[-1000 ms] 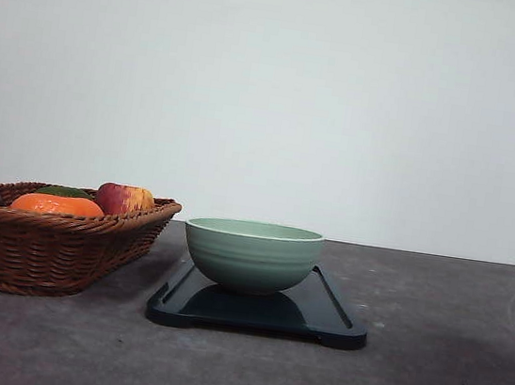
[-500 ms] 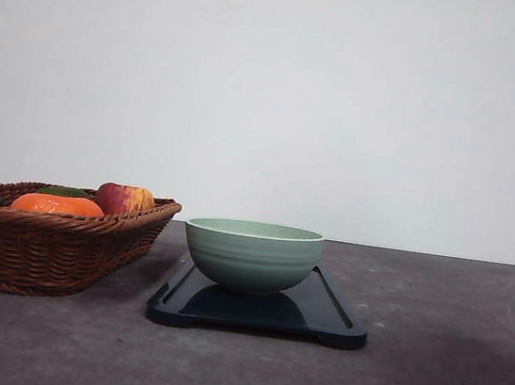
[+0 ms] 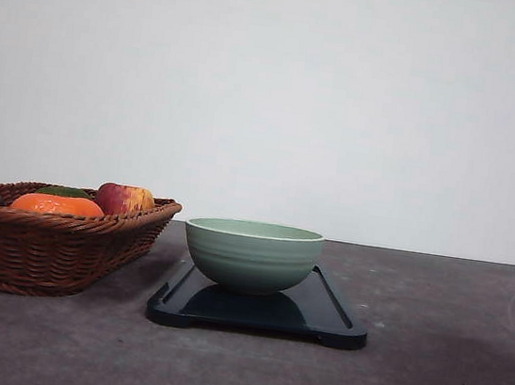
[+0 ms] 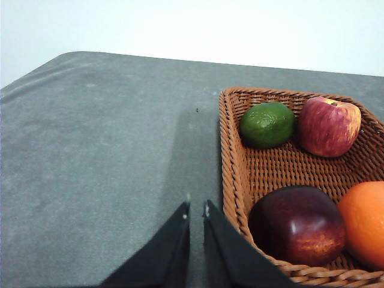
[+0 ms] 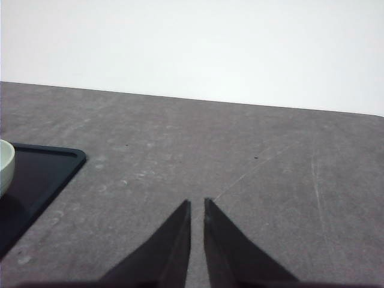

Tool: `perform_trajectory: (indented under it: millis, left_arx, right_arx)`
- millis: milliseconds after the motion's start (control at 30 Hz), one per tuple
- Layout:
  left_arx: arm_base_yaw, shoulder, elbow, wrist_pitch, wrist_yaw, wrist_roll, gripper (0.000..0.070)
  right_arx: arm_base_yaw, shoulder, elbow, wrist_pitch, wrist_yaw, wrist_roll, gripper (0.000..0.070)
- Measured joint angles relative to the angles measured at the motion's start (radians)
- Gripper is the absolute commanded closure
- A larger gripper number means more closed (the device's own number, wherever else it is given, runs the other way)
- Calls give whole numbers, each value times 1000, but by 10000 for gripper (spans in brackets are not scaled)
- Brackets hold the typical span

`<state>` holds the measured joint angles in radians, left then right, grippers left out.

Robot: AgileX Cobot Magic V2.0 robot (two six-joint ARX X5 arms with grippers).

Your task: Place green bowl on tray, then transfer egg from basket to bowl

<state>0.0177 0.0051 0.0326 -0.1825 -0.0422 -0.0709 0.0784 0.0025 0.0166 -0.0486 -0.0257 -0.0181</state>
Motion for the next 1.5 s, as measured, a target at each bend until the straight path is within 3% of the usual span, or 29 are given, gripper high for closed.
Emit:
perform_trajectory:
  millis: [1500]
  left_arx:
    - [0, 0, 0, 0, 0, 0, 671]
  right_arx:
    - [0, 0, 0, 0, 0, 0, 667]
